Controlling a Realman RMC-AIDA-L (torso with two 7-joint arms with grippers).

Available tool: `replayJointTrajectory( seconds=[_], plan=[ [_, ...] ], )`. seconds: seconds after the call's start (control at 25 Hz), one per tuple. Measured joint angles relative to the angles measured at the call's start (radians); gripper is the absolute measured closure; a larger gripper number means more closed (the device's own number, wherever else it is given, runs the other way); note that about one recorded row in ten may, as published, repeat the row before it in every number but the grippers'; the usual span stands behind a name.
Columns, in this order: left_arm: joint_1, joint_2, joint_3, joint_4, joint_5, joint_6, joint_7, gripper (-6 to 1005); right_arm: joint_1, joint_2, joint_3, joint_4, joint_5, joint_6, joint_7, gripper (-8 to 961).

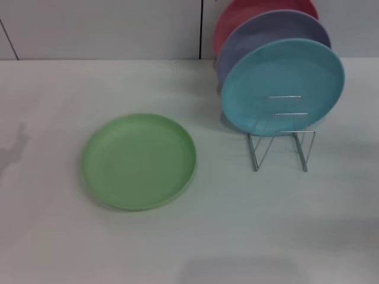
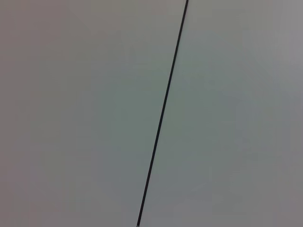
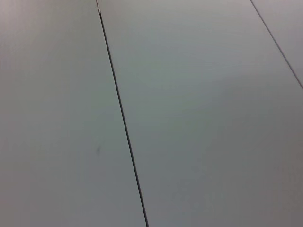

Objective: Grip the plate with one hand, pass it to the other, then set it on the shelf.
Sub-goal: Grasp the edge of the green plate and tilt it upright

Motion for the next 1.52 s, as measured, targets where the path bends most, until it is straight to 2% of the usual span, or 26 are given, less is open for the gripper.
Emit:
replayJointTrajectory(
  seconds=[1.52],
  plan=[
    [-0.010,0.000,0.008,-0.006,0.000,0.015,-0.007,210,-0.001,0.000,0.025,0.001,0.000,-0.011,0.001,251]
  ],
)
